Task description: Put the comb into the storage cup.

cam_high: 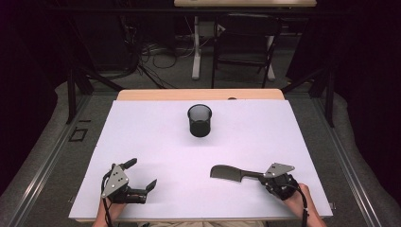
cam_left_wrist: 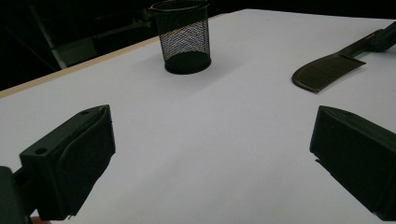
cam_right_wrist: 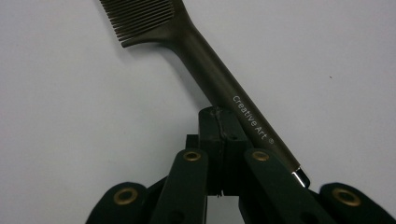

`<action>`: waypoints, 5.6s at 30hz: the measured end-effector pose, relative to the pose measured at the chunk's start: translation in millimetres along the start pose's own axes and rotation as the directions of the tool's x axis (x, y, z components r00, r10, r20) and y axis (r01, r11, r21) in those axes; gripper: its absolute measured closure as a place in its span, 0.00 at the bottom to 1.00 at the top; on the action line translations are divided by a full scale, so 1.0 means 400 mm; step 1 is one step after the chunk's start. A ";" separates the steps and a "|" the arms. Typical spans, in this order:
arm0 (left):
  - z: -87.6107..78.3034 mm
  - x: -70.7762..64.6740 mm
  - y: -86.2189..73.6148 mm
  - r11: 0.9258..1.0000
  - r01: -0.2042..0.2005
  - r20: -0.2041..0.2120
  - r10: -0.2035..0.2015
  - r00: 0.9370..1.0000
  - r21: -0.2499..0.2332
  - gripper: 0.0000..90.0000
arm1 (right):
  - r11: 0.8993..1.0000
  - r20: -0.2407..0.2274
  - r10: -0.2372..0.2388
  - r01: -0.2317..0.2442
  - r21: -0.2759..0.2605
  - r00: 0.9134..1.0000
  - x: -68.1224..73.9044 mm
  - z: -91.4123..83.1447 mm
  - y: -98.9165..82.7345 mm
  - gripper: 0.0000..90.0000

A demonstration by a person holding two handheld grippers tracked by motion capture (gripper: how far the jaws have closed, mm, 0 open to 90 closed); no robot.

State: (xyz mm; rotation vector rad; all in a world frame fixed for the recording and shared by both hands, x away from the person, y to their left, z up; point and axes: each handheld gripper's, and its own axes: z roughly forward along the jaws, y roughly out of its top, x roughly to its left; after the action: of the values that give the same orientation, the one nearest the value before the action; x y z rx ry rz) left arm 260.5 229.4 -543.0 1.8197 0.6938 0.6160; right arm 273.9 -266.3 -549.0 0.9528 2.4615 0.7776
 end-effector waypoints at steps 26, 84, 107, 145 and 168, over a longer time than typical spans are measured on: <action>0.000 0.000 0.001 1.000 -0.004 -0.001 0.004 1.000 0.000 0.00 | 0.998 -0.054 -0.021 0.017 -0.065 0.998 0.007 -0.041 0.008 0.19; 0.002 0.002 0.000 1.000 0.006 -0.001 -0.006 1.000 0.002 0.00 | 0.946 -0.181 -0.283 0.305 0.108 0.942 0.002 0.019 0.176 0.00; 0.002 0.002 0.000 1.000 0.006 -0.003 -0.006 1.000 0.002 0.00 | 0.826 -0.292 -0.413 0.490 0.280 0.863 0.004 0.075 0.240 0.62; 0.002 0.002 0.000 1.000 0.007 -0.001 -0.007 1.000 0.003 0.00 | 0.829 -0.300 -0.390 0.474 0.296 0.871 -0.015 0.097 0.247 0.81; 0.002 0.003 -0.001 1.000 0.009 -0.002 -0.009 1.000 0.004 0.00 | 0.939 -0.250 -0.273 0.314 0.140 0.929 -0.048 0.030 0.243 0.80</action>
State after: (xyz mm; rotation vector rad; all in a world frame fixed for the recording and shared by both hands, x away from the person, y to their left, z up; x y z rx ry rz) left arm 261.8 229.8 -543.5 1.8188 0.7045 0.6113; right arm 341.1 -215.8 -495.2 0.5499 2.8248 0.5993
